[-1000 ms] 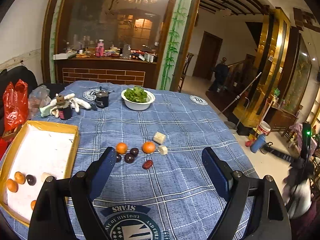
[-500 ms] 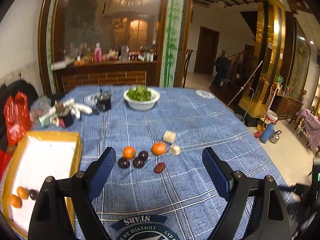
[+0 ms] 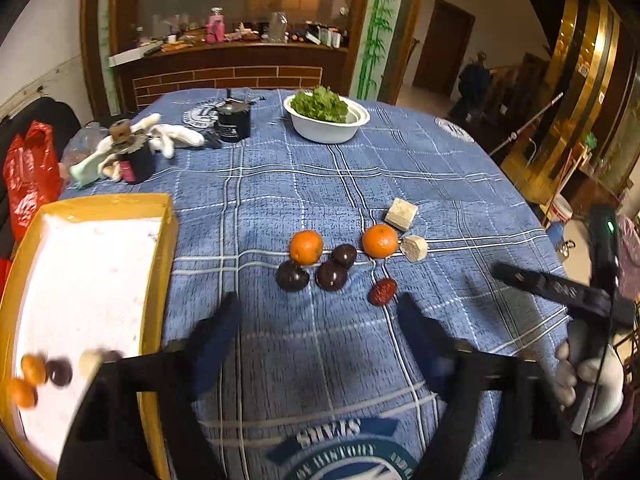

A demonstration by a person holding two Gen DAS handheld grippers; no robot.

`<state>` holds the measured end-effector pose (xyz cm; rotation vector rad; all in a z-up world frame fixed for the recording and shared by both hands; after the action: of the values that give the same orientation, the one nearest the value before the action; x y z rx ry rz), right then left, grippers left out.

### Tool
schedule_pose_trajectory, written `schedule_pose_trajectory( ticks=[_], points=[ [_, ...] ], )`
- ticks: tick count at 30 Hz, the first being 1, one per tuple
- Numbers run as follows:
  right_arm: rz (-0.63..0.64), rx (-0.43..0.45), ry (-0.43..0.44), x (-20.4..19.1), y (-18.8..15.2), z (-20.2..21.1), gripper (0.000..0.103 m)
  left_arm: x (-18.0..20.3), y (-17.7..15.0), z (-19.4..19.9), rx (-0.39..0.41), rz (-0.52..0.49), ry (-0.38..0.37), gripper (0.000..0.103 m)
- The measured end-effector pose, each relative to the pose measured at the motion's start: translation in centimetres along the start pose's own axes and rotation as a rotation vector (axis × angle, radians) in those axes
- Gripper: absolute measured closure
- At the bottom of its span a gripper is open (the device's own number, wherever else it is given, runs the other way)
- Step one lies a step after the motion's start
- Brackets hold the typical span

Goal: Organize fruits
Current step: 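Grasp an orange with the left tool while the right tool grasps a white cube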

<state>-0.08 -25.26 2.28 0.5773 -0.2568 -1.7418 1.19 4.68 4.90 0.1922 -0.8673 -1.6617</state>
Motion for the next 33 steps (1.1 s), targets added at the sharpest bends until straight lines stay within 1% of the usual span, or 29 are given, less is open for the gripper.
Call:
schedule_pose_trajectory(
  ticks=[1,5,6,8,11,12,13,14,15,16,18,20,22,23,27,28,29,30,31,33],
  points=[
    [0.002,0.004,0.013,-0.9,0.7,-0.7,0.036,-0.2,0.6,-0.8,-0.018,0.003,-0.02,0.047],
    [0.052,0.018,0.065,-4.9,2.1,-2.6,0.036,-0.8,2.7,-2.6,-0.016,0.026,-0.048,0.048],
    [0.095,0.032,0.069,-6.2,2.0,-2.8,0.036,-0.8,3.4,-3.1,-0.007,0.019,-0.056,0.048],
    [0.146,0.044,0.065,-7.5,1.6,-3.1,0.036,-0.7,4.1,-4.0,-0.003,0.002,-0.049,0.048],
    [0.211,0.033,0.052,-9.2,0.7,-4.3,0.036,-0.3,4.7,-6.3,-0.042,-0.028,-0.05,0.048],
    [0.228,0.027,0.043,-9.5,0.4,-4.8,0.043,-0.1,4.8,-7.1,-0.056,-0.035,-0.057,0.048],
    [0.245,0.031,0.032,-9.7,0.2,-5.1,0.053,0.1,4.8,-8.0,-0.074,-0.039,-0.064,0.048],
    [0.252,0.049,0.019,-9.8,0.3,-5.1,0.059,0.2,4.8,-8.6,-0.085,-0.04,-0.067,0.048],
    [0.254,0.041,0.02,-9.8,0.2,-5.3,0.082,0.3,4.8,-9.5,-0.102,-0.042,-0.064,0.048],
    [0.24,0.028,0.04,-9.7,0.2,-5.4,0.085,0.4,4.7,-10.0,-0.111,-0.047,-0.067,0.048],
    [0.232,0.04,0.028,-9.1,0.4,-5.2,0.086,0.9,4.7,-11.0,-0.118,-0.074,-0.074,0.046],
    [0.203,0.066,0.007,-8.0,0.8,-4.1,0.087,1.2,4.5,-11.8,-0.128,-0.102,-0.066,0.04],
    [0.145,0.089,-0.002,-6.2,1.5,-3.0,0.087,1.8,3.8,-13.2,-0.162,-0.135,-0.055,0.036],
    [0.127,0.096,-0.007,-5.5,1.7,-2.6,0.087,2.1,3.5,-13.5,-0.17,-0.158,-0.051,0.03],
    [0.074,0.111,-0.014,-3.7,2.6,-2.0,0.087,4.2,2.3,-14.2,-0.191,-0.317,0.025,0.03],
    [0.07,0.108,-0.01,-3.6,2.6,-2.0,0.087,4.4,2.2,-14.2,-0.187,-0.336,0.035,0.04],
    [0.07,0.106,-0.005,-3.6,2.6,-2.0,0.086,4.7,2.0,-14.1,-0.178,-0.363,0.058,0.06],
    [0.073,0.105,-0.004,-3.7,2.7,-2.1,0.086,4.9,2.0,-13.8,-0.166,-0.386,0.078,0.069],
    [0.078,0.103,-0.002,-3.8,2.7,-2.1,0.086,4.9,2.1,-13.5,-0.163,-0.383,0.078,0.074],
    [0.081,0.101,0.004,-3.9,2.7,-2.2,0.086,4.7,2.3,-12.6,-0.152,-0.34,0.042,0.074]
  ],
)
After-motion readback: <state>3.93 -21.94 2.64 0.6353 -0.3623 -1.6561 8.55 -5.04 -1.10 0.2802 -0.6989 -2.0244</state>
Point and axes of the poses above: each gripper's, at about its wrist camera, not at the fingertips, and z roughly against the way its jaws point, x to its right, y to its top, the point moved 5 cm from there along -z, roughly the way its jaws point, and after that the axes turned 14 degrees about -y, right-handed, at the moved point
